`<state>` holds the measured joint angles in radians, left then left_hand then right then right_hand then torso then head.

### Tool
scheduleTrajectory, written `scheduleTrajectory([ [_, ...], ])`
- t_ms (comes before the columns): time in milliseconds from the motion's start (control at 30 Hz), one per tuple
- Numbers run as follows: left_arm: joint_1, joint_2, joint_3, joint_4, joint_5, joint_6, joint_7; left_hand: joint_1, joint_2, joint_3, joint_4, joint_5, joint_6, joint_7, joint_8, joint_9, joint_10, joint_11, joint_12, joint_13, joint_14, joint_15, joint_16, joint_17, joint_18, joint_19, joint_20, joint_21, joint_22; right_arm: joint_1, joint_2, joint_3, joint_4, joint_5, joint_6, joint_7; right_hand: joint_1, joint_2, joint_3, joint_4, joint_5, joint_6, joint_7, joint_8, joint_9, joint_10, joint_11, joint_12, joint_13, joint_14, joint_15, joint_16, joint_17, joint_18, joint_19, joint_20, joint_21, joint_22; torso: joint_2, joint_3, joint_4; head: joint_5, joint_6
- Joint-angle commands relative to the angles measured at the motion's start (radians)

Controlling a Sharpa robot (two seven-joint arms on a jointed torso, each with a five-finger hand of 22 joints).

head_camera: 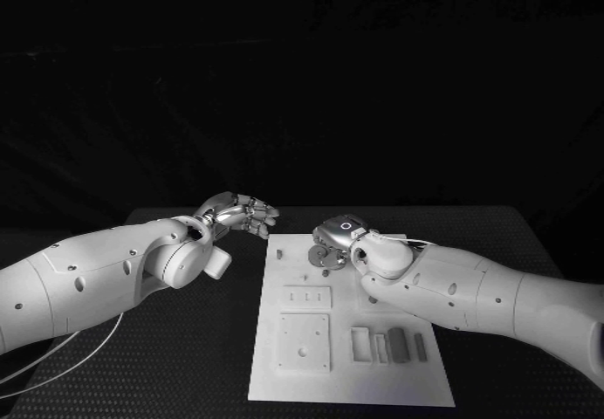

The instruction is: Assemble the parts on the task board

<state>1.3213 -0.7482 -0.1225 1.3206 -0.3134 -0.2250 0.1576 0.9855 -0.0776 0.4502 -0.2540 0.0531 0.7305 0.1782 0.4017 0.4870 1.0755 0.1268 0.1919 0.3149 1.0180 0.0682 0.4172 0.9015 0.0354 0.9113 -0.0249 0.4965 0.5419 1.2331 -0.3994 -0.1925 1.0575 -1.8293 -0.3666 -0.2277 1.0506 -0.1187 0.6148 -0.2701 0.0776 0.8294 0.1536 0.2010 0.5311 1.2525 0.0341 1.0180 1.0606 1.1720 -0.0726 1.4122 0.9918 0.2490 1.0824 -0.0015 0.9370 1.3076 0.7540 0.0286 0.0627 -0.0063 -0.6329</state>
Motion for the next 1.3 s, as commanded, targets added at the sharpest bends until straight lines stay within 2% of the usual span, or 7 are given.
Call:
scheduleTrajectory([
  [33, 0.001, 0.001, 0.001, 0.002, -0.001, 0.013, 0.008, -0.004, 0.002, -0.002, -0.004, -0.003, -0.001, 0.004, -0.007, 0.002, 0.003, 0.004, -0.007, 0.002, -0.002, -0.002, -0.004, 0.002, 0.011, 0.001, -0.008, -0.007, 0.001, 0.000, 0.002, 0.000, 0.000, 0.017, 0.013, 0.009, -0.001, -0.011, 0.004, 0.003, 0.002, -0.014, 0.003, -0.008, -0.005, 0.001, 0.008, -0.005, -0.002, 0.000, 0.007, -0.005, -0.002, 0.013, -0.003, 0.003, -0.008, 0.013, 0.000, 0.0006, -0.0017, 0.001, -0.001],
  [467, 0.001, 0.001, 0.001, 0.001, -0.001, 0.011, 0.007, -0.004, 0.002, -0.001, -0.005, -0.003, -0.001, 0.005, -0.008, 0.002, 0.003, 0.004, -0.008, 0.003, -0.002, -0.002, -0.005, 0.002, 0.011, 0.001, -0.008, -0.007, 0.002, 0.000, -0.004, 0.000, 0.002, 0.035, 0.022, 0.016, 0.000, -0.013, 0.009, 0.014, 0.002, -0.025, 0.007, -0.014, -0.015, -0.008, 0.012, -0.009, -0.005, -0.008, 0.012, -0.010, -0.005, 0.013, -0.009, 0.008, -0.015, 0.014, 0.000, 0.0007, -0.0013, -0.001, -0.003],
  [633, 0.001, 0.003, 0.001, 0.001, -0.001, 0.011, 0.006, -0.004, 0.002, -0.001, -0.005, -0.003, -0.001, 0.005, -0.008, 0.003, 0.003, 0.005, -0.008, 0.003, -0.002, -0.002, -0.005, 0.002, 0.011, 0.001, -0.008, -0.007, 0.002, 0.000, -0.005, 0.000, 0.002, 0.080, 0.081, 0.039, 0.000, -0.006, 0.009, 0.015, 0.002, -0.018, 0.006, -0.010, -0.015, -0.008, 0.011, -0.009, -0.006, -0.009, 0.011, -0.011, -0.005, 0.013, -0.011, 0.009, -0.017, 0.014, 0.000, 0.0001, -0.0005, -0.002, -0.003],
  [767, 0.001, 0.002, 0.001, 0.000, -0.001, 0.010, 0.006, -0.004, 0.001, -0.002, -0.005, -0.003, -0.002, 0.007, -0.009, 0.003, 0.002, 0.005, -0.009, 0.003, -0.002, -0.002, -0.005, 0.002, 0.011, 0.002, -0.008, -0.007, 0.002, 0.000, -0.004, 0.000, -0.001, 0.113, 0.136, 0.045, -0.011, 0.024, 0.005, 0.017, 0.001, -0.041, 0.001, -0.022, -0.024, -0.020, 0.007, -0.014, -0.008, -0.022, 0.008, -0.015, -0.005, 0.013, -0.025, 0.016, -0.024, 0.016, 0.000, 0.0001, 0.0009, -0.003, -0.004],
  [933, 0.001, 0.003, 0.001, 0.000, -0.001, 0.009, 0.007, -0.001, 0.004, 0.000, -0.006, -0.003, -0.003, 0.010, -0.011, 0.004, 0.002, 0.005, -0.010, 0.005, -0.001, -0.002, -0.006, 0.003, 0.011, 0.002, -0.008, -0.008, 0.002, 0.000, -0.003, 0.000, -0.010, 0.126, 0.141, 0.048, -0.013, 0.107, 0.009, 0.011, 0.002, -0.080, -0.013, -0.039, -0.034, -0.031, -0.006, -0.015, -0.008, -0.037, -0.004, -0.014, -0.003, 0.013, -0.040, 0.022, -0.027, 0.020, -0.001, 0.0001, -0.0007, -0.003, -0.006],
  [1133, 0.001, 0.004, 0.001, -0.001, -0.001, 0.009, 0.007, -0.001, 0.005, 0.000, -0.006, -0.003, -0.004, 0.011, -0.012, 0.004, 0.001, 0.005, -0.011, 0.005, -0.001, -0.002, -0.006, 0.003, 0.011, 0.002, -0.008, -0.008, 0.002, 0.000, -0.005, 0.000, -0.017, 0.131, 0.146, 0.045, 0.011, 0.109, 0.094, 0.032, 0.005, -0.083, -0.011, -0.036, -0.038, -0.035, -0.005, -0.014, -0.007, -0.043, -0.003, -0.010, -0.002, 0.013, -0.042, 0.026, -0.029, 0.020, -0.001, 0.0000, -0.0002, -0.005, -0.007],
  [1300, 0.001, 0.005, 0.001, -0.003, -0.001, 0.010, 0.006, -0.001, 0.005, 0.000, -0.006, -0.003, -0.004, 0.012, -0.012, 0.005, 0.001, 0.006, -0.012, 0.006, -0.001, -0.002, -0.006, 0.003, 0.011, 0.002, -0.008, -0.008, 0.003, 0.000, -0.006, 0.000, -0.030, 0.135, 0.145, 0.043, 0.011, 0.109, 0.109, 0.033, 0.004, -0.084, -0.010, -0.035, -0.039, -0.035, -0.004, -0.012, -0.007, -0.044, -0.002, -0.009, -0.002, 0.013, -0.042, 0.027, -0.026, 0.021, -0.001, -0.0002, 0.0002, -0.006, -0.007],
])
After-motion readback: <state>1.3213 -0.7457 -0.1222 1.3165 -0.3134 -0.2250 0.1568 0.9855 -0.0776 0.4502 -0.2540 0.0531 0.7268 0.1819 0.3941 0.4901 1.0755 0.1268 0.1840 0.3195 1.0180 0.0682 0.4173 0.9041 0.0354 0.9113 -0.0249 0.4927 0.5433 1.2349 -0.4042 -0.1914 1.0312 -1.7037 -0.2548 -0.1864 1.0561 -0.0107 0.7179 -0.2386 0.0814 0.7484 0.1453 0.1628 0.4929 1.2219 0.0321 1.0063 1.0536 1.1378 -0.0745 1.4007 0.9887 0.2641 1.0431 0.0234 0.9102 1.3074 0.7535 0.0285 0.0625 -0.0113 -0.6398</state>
